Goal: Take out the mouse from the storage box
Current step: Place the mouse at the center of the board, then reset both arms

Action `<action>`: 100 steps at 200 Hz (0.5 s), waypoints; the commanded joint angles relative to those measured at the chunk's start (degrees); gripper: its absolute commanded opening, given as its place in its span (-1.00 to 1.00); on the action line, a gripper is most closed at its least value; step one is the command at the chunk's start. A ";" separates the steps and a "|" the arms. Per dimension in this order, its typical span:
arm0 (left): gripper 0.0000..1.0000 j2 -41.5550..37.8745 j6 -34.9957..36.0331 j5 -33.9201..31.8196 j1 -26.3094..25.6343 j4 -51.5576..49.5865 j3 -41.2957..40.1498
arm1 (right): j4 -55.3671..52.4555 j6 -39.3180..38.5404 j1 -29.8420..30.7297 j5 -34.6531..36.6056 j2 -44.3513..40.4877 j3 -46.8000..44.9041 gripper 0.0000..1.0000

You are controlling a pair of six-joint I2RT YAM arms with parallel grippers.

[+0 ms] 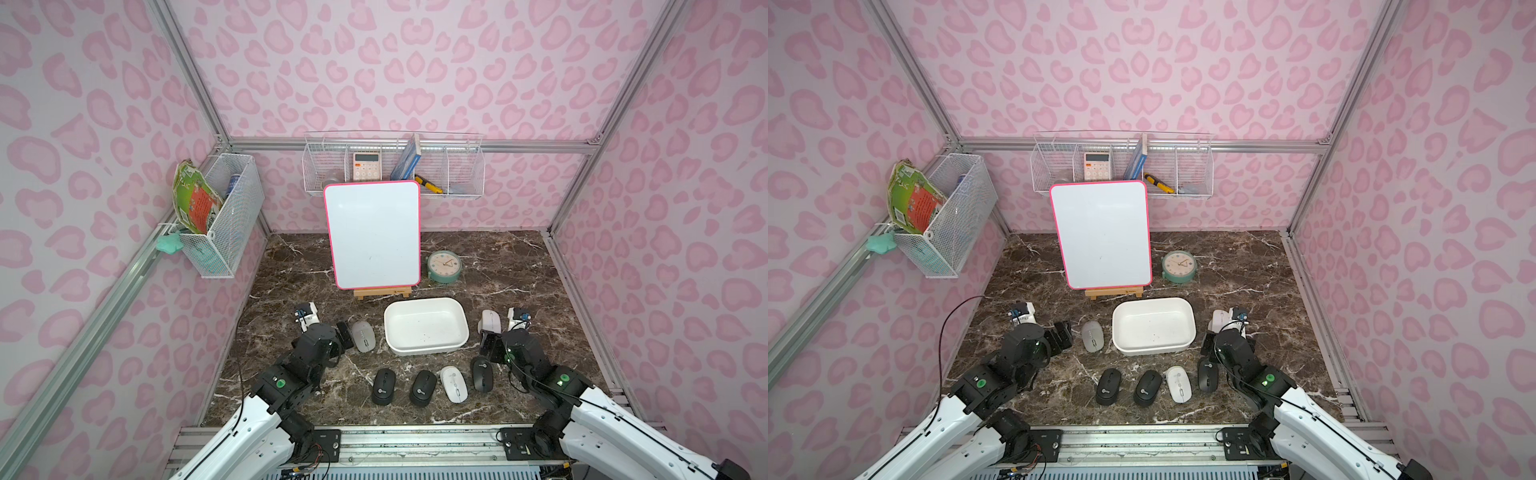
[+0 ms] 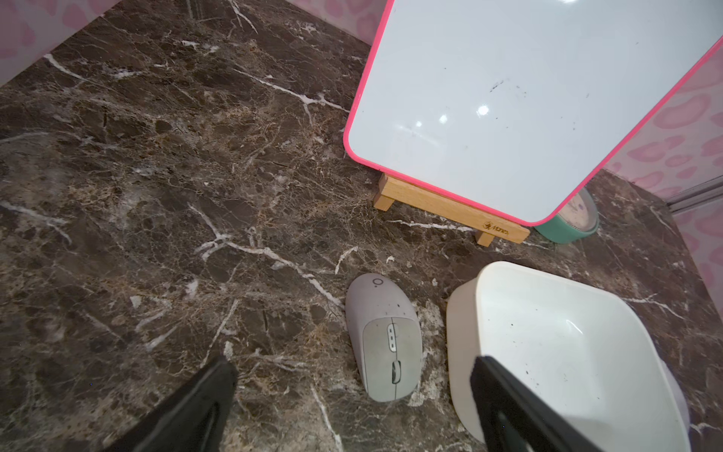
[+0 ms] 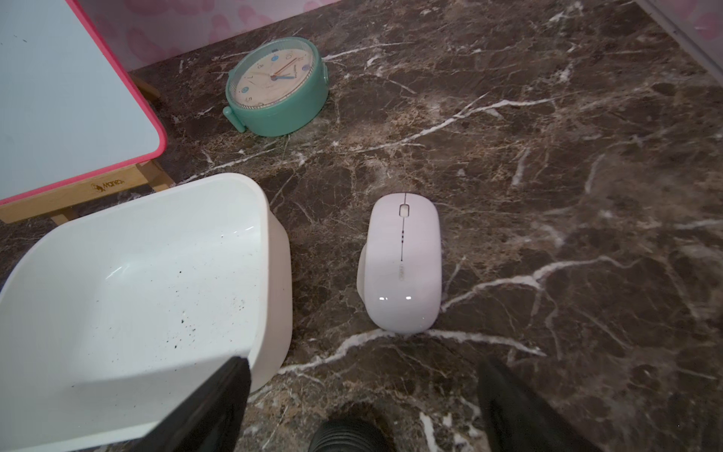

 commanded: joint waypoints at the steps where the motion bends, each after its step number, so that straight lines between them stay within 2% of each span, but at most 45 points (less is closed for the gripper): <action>1: 0.99 5.60 3.10 -0.61 0.02 8.61 1.34 | 8.87 -5.68 -1.78 -2.76 1.13 -1.15 0.98; 20: 0.99 14.66 7.80 -1.99 0.11 12.73 6.75 | 14.20 -10.11 -4.18 -1.02 3.92 -0.66 0.98; 43: 0.99 23.96 11.50 -9.52 1.30 12.87 13.53 | 20.56 -15.30 -9.03 -0.71 7.71 1.14 0.98; 64: 0.98 23.18 14.97 -4.68 7.04 23.90 10.24 | 24.64 -18.36 -14.43 -1.82 10.29 2.83 0.99; 73: 0.98 22.13 16.42 -4.66 8.80 31.04 7.98 | 25.02 -18.57 -17.22 -2.91 10.96 3.45 0.98; 100: 0.98 21.73 27.32 -17.46 10.34 39.14 6.21 | 27.22 -19.81 -22.66 -5.65 12.25 2.84 0.99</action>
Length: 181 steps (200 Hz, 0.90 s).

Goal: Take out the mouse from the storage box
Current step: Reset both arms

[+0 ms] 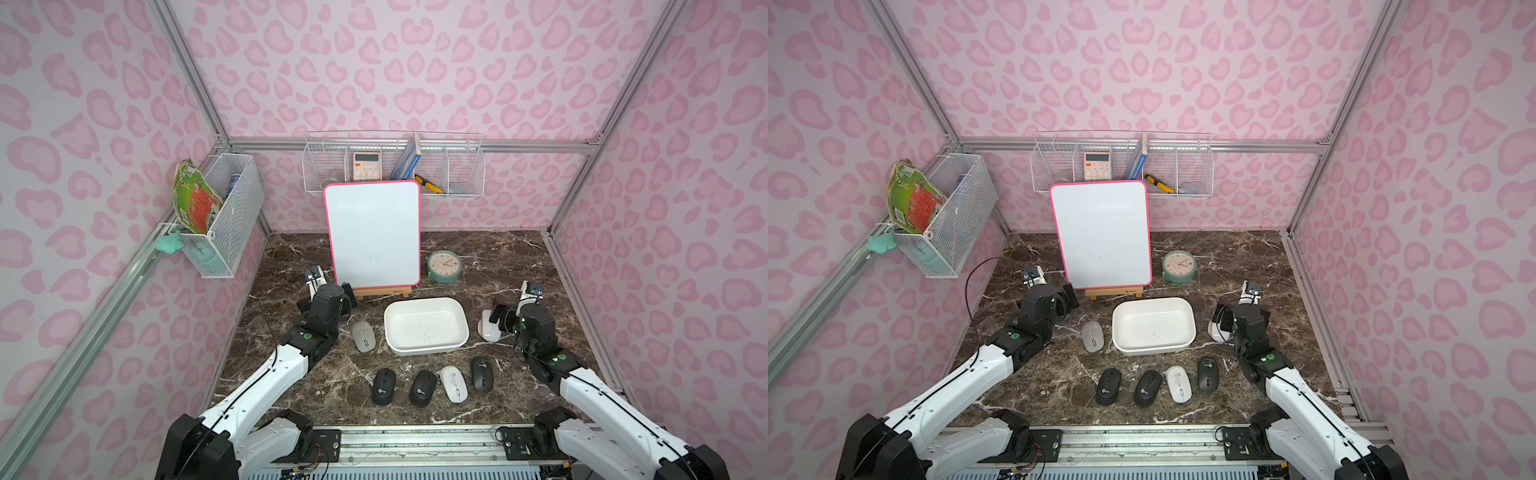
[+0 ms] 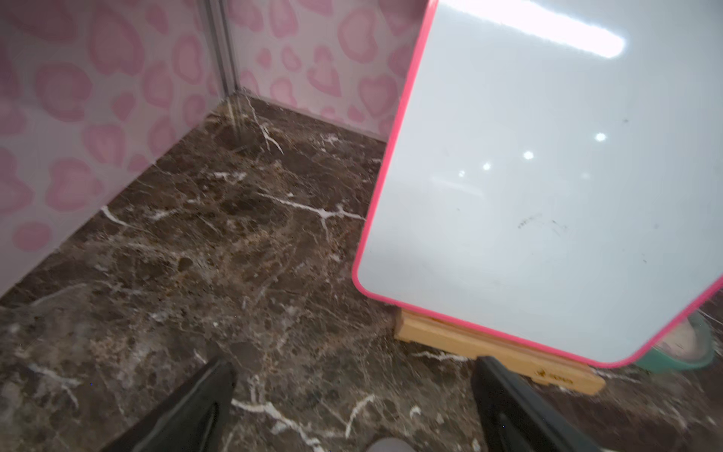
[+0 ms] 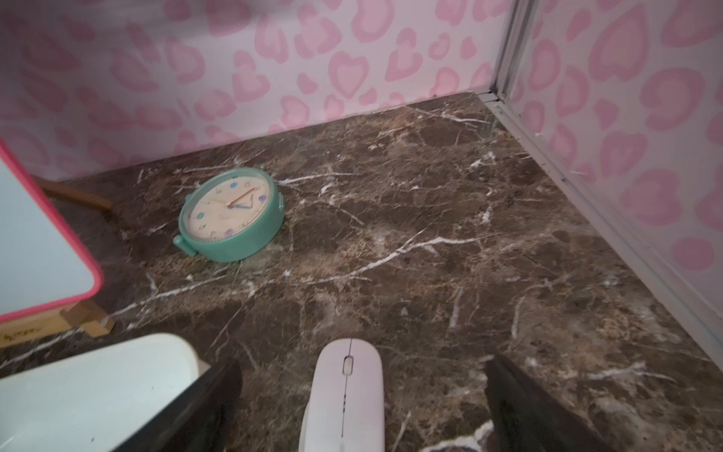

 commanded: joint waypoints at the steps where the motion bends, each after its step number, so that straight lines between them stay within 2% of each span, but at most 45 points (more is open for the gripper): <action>1: 0.98 -0.15 11.47 -10.41 1.22 12.76 -0.30 | 4.83 -3.15 -3.23 -3.04 0.95 -0.19 0.98; 23: 0.98 -0.61 12.84 -11.64 5.33 12.48 -1.82 | 5.89 -5.81 -5.02 -2.59 2.16 -0.78 0.99; 38: 0.98 -0.91 15.08 -13.34 6.73 18.22 -6.53 | 5.67 -7.16 -5.16 2.06 2.25 -0.11 0.98; 48: 0.98 0.10 17.77 -15.35 7.75 21.42 -9.06 | 6.66 -8.97 -5.12 2.23 1.89 0.08 0.99; 63: 0.98 2.40 16.56 -15.89 10.15 17.58 -8.49 | 8.10 -10.82 -5.16 0.67 1.42 -0.14 0.99; 97: 0.99 4.74 11.23 -8.89 15.61 17.68 -11.32 | 11.31 -12.15 -5.25 1.31 1.98 -1.05 0.99; 126: 0.98 10.27 13.01 -3.36 17.68 20.20 -11.45 | 16.60 -13.28 -5.55 3.41 2.87 -3.13 0.99; 148: 0.99 14.01 14.23 0.41 20.18 25.72 -12.61 | 20.91 -14.51 -5.63 3.26 3.71 -4.60 0.99; 172: 0.99 15.09 14.81 3.84 23.76 31.43 -13.73 | 30.88 -17.26 -5.97 2.91 3.66 -8.43 0.99; 181: 0.99 14.85 13.38 7.34 25.43 33.83 -15.03 | 36.54 -18.70 -6.54 2.81 4.51 -10.61 0.99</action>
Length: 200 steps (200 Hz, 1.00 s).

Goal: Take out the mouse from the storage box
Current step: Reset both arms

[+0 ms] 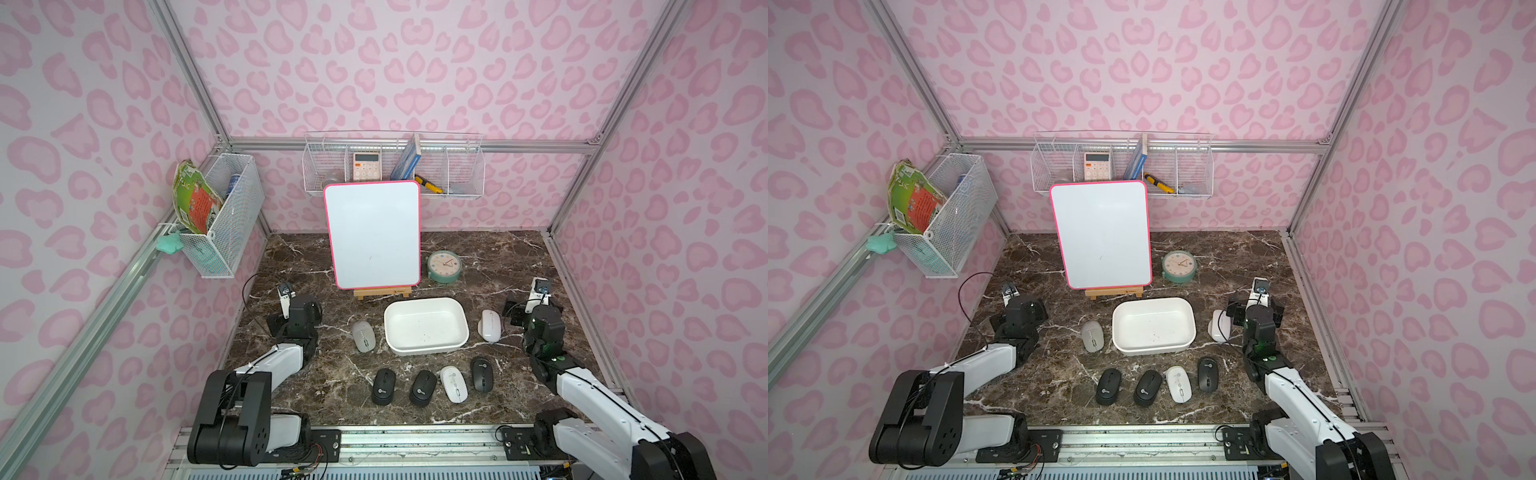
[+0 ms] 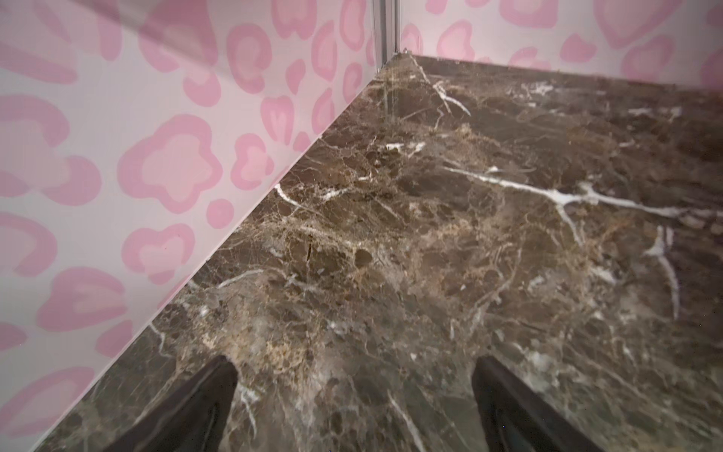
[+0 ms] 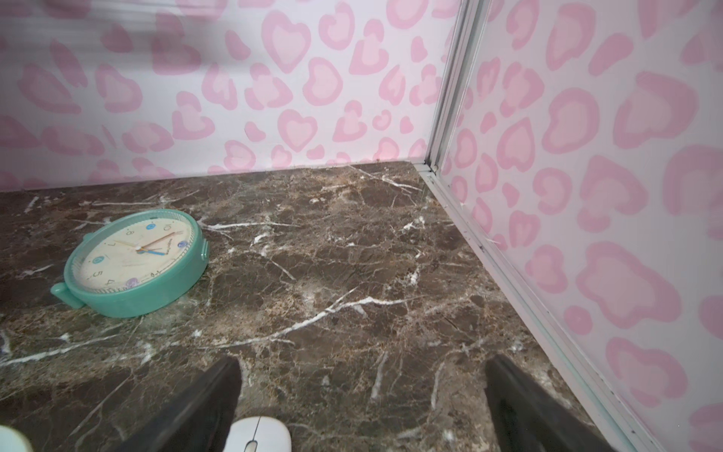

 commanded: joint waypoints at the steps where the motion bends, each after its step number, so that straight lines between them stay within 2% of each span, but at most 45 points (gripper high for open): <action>1: 0.99 0.09 -0.74 7.76 3.05 9.50 -2.04 | 15.61 -4.33 -0.78 0.26 1.01 -3.80 0.99; 27: 0.99 5.49 -0.31 16.37 5.70 19.53 -4.08 | 19.15 -3.51 -3.35 0.43 6.56 -3.65 0.99; 38: 0.99 9.31 0.16 18.12 5.84 22.62 -3.95 | 19.60 -4.00 -3.49 1.69 9.56 -2.57 0.99; 53: 0.99 13.36 2.42 20.16 6.09 27.74 -3.43 | 25.59 -5.81 -3.50 2.49 13.18 -3.34 0.99; 70: 0.99 12.85 1.94 20.28 6.43 22.26 -1.03 | 37.27 -7.12 -4.37 -1.30 14.88 -7.53 0.99; 90: 0.99 11.49 0.59 19.87 6.44 16.03 0.80 | 38.56 -9.32 -5.41 -1.43 18.04 -6.73 0.99; 103: 0.99 11.56 0.64 19.81 6.42 16.42 0.77 | 37.59 -8.86 -6.56 -2.11 19.31 -6.54 0.99; 131: 0.99 11.38 0.76 20.00 6.38 16.56 0.49 | 45.84 -7.40 -9.56 -9.83 23.24 -9.57 0.99; 152: 0.99 11.34 0.91 19.64 6.18 16.57 0.65 | 50.16 -6.65 -11.85 -15.73 31.15 -8.47 0.99; 162: 0.99 11.46 0.85 19.55 6.18 16.57 0.65 | 57.86 -7.18 -12.21 -16.16 35.56 -8.89 1.00; 177: 0.99 11.46 0.93 19.51 6.10 16.50 0.65 | 44.92 -6.70 -12.25 -17.06 31.96 -5.69 1.00; 192: 0.99 11.41 0.94 19.38 6.03 16.57 0.65 | 52.27 -7.73 -12.34 -18.16 34.92 -6.76 1.00; 200: 0.99 11.47 0.98 19.37 5.93 16.57 0.64 | 50.08 -7.33 -12.13 -16.76 34.12 -6.37 1.00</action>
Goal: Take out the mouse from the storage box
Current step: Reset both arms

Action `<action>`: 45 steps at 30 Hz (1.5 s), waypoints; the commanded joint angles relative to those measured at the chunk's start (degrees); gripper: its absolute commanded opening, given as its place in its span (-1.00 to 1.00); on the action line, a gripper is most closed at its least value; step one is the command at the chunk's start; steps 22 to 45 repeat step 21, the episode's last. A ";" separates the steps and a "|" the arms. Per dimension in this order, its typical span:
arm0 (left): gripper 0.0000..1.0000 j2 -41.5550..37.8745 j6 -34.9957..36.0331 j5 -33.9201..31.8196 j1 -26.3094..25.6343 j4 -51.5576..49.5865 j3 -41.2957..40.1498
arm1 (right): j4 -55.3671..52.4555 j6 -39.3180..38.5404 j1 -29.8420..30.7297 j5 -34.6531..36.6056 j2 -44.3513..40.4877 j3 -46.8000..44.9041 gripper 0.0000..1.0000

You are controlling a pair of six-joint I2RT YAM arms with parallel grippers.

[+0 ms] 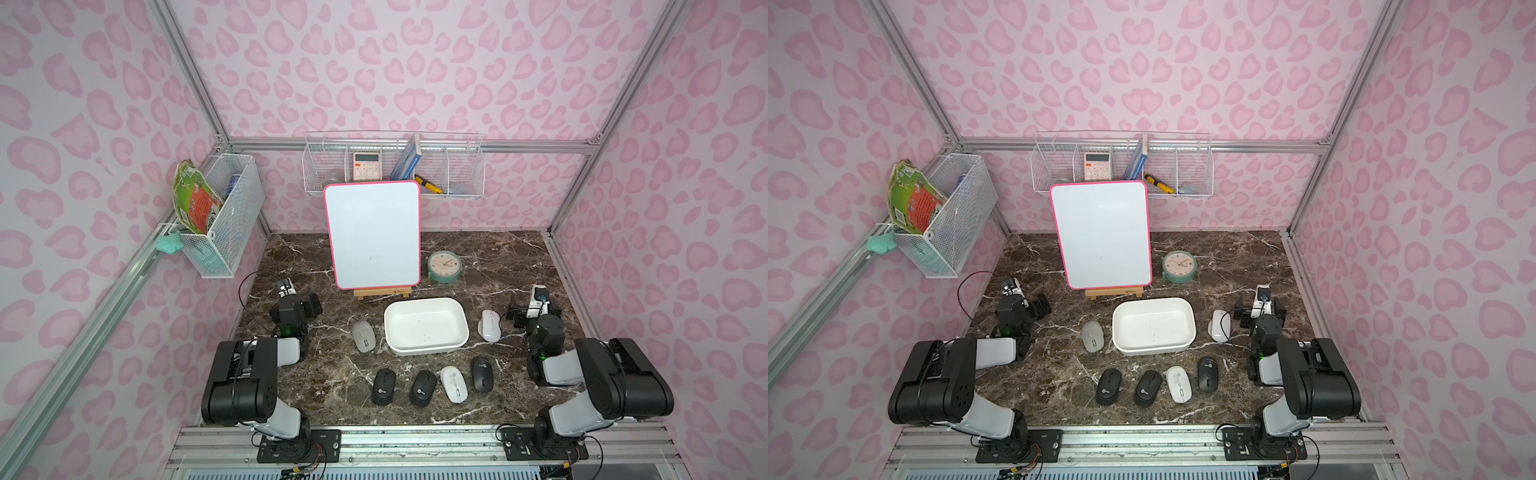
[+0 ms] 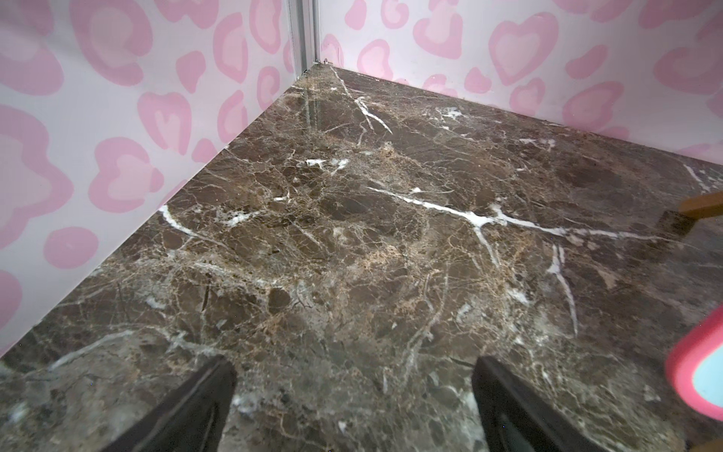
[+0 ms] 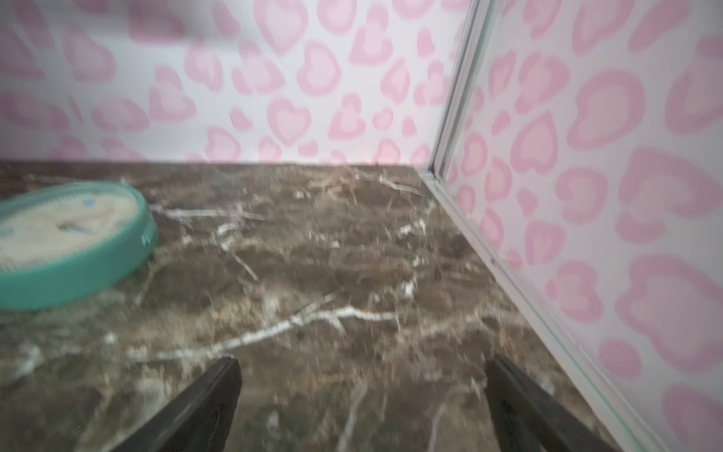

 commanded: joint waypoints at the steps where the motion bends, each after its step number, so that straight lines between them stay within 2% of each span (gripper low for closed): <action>1: 0.99 -0.12 -0.14 -0.06 -0.11 0.39 0.23 | 2.37 -0.06 0.16 -1.50 0.34 0.04 1.00; 3: 0.99 -0.12 -0.09 -0.06 -0.06 0.39 0.23 | -1.78 0.04 0.17 -1.59 -0.83 1.05 1.00; 8: 0.99 -0.16 -0.10 -0.05 -0.06 0.39 0.23 | 4.14 -0.34 0.17 -1.59 0.91 -0.38 1.00; 45: 0.99 -0.18 0.00 -0.29 -0.11 0.28 0.28 | 3.49 -0.07 0.12 -1.27 0.74 -0.16 1.00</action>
